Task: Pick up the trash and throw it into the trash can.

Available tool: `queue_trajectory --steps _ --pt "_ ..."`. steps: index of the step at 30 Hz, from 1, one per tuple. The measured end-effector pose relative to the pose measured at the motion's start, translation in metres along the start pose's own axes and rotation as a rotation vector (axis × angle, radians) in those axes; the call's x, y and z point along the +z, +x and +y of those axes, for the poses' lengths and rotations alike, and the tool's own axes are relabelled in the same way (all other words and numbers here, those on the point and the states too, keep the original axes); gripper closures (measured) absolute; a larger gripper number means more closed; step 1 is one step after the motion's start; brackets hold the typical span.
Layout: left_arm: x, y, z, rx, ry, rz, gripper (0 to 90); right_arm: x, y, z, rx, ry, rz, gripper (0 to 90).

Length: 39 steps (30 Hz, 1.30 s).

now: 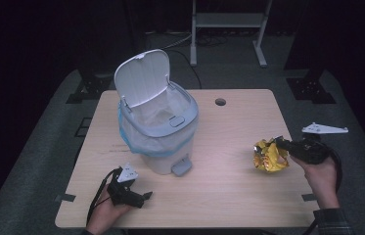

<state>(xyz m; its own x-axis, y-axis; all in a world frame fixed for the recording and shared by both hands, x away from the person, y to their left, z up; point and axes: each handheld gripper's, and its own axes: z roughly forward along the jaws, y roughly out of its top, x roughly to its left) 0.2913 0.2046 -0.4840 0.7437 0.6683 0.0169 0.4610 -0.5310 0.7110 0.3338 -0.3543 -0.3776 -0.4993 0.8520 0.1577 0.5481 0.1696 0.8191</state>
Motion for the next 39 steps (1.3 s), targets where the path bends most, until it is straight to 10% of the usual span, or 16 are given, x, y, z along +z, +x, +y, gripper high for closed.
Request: queue_trajectory --steps 39 --pt "0.0 0.0 0.0 -0.003 -0.002 -0.001 0.0 -0.005 0.071 0.082 -0.157 -0.162 0.157 88.0"
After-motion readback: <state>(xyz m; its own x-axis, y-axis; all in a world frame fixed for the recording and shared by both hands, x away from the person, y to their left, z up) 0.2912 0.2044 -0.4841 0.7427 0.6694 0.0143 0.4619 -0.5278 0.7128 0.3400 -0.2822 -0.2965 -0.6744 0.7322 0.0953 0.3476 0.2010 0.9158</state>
